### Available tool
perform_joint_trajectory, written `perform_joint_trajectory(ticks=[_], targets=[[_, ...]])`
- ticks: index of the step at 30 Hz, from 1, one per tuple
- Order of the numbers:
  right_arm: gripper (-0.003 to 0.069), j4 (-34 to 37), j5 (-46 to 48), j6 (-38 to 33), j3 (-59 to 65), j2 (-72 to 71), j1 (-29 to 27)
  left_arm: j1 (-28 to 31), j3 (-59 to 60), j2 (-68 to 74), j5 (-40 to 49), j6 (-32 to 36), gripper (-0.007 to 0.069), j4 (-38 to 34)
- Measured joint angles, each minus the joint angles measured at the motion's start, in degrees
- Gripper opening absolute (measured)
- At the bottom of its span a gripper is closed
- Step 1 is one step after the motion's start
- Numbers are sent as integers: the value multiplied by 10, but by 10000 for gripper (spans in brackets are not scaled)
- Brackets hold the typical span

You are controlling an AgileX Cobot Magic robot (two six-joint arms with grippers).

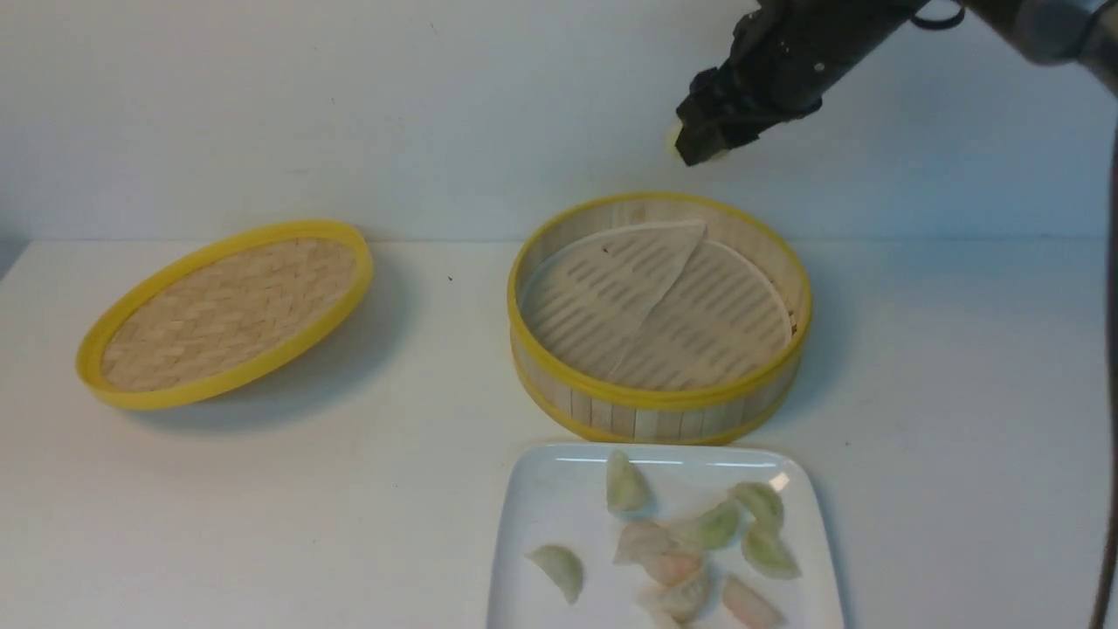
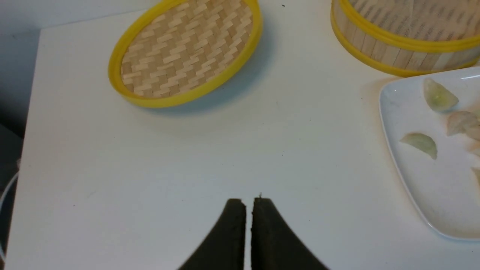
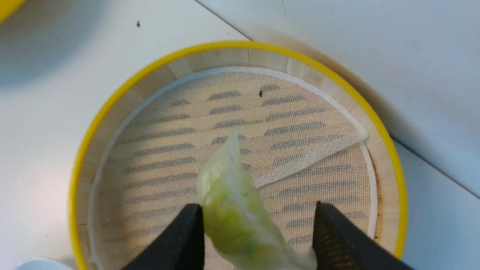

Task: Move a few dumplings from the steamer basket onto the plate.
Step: Use the right arm to put the dumpling into the plate

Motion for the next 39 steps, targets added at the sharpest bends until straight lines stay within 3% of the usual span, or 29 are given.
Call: perform_joint_trajectory(ticks=[5,10,18,28,34,39], targets=[[343,12,0,18,151,-124,0,0,0,0,0,0,8,-1],[343,77,-3,11,388,-266,1,0,0,0,0,0,8,-1],[342,129,-143,-34,692,-346,76,0,0,0,0,0,8,-1],[340,109,-212,-1,748,-291,145,0,0,0,0,0,8,-1],[347,92,-224,0,748,-280,148,0,0,0,0,0,8,-1],[479,90,-222,16,748,-282,148,0,0,0,0,0,8,-1]])
